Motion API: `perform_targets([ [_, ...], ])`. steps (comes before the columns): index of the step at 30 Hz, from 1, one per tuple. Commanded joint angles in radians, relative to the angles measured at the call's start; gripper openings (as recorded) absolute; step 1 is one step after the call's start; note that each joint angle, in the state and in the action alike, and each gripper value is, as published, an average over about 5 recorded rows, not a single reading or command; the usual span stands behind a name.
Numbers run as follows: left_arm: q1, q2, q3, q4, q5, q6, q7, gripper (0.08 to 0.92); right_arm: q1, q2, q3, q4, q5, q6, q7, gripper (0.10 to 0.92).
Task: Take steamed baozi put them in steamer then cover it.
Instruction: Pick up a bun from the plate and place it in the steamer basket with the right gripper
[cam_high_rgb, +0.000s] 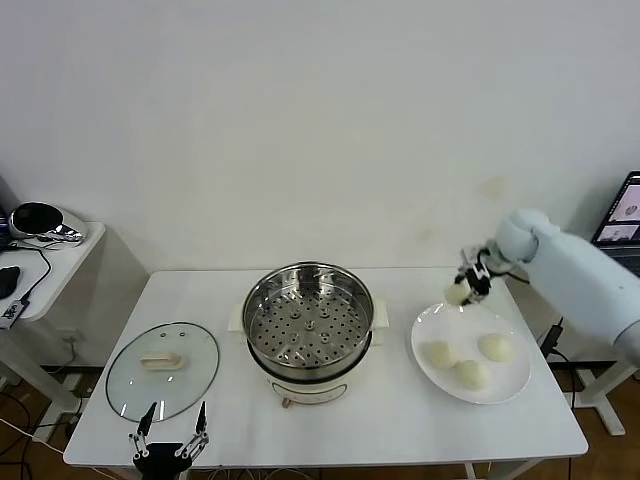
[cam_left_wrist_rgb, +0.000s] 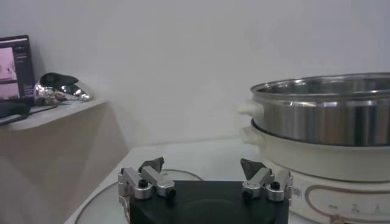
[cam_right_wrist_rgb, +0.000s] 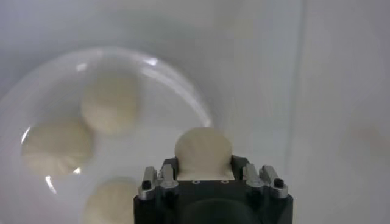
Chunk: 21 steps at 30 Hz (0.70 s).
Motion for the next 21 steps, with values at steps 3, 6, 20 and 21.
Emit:
perform_targets([
  [3,-0.001,0.003,-0.005,-0.001,-0.024,0.0,0.001,0.823,0.244,0.029,-0.164,0.127,0.232,0.006,0.009,0.554],
  [6,-0.002,0.003,-0.01,-0.003,-0.027,0.0,0.002,0.823,0.29,0.1,-0.213,0.122,0.254,0.044,0.011,0.558],
  [20,-0.008,-0.012,-0.035,-0.021,-0.026,0.003,0.0,0.823,0.29,0.473,-0.38,0.014,0.121,0.26,0.042,0.568],
  [21,-0.007,-0.013,-0.036,-0.023,-0.026,0.003,0.0,0.823,0.285,0.483,-0.392,0.016,0.112,0.277,0.046,0.568],
])
